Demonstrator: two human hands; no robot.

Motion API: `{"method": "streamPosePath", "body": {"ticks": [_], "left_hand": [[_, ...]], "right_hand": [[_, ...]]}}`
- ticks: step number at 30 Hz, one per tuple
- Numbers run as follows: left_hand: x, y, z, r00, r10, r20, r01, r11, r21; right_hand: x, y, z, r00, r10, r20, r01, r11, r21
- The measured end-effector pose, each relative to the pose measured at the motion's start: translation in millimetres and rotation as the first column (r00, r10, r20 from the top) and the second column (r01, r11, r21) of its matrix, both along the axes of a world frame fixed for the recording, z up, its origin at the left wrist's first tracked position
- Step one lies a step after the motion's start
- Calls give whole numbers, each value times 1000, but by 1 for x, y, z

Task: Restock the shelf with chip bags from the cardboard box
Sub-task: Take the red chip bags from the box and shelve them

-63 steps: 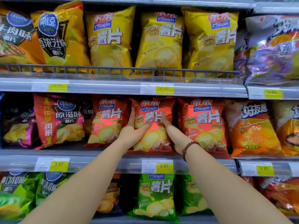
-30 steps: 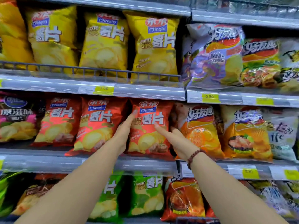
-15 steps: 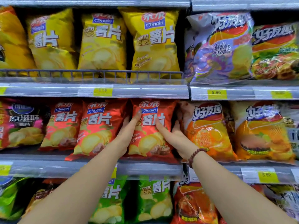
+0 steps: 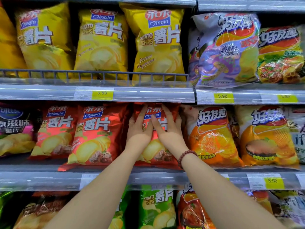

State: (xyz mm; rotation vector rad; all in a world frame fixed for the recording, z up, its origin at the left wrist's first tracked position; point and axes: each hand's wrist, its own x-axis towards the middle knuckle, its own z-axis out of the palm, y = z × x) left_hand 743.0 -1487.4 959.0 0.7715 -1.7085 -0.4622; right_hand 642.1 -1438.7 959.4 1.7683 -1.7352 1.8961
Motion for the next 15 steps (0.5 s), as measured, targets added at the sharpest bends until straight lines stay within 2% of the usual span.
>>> {"method": "streamPosePath", "body": {"ticks": [3,7,12,15], "left_hand": [[0,2,0,1000,0,7,0,1000,19],[4,10,-4,997,-62,-55,62,998,-10],[6,31,-26,999,16,-42,-23,984,-174],[-4,50,-35,994,90,-55,-102,947,-306]], "right_hand": [[0,0,-1,1000,-3,-4,3,1000,-10],[2,10,-4,1000,-5,-1,5,1000,26],[-5,41,-22,977,-82,-196,106,988,113],[-13,68,-25,900,-255,-353,266,964,-17]]}}
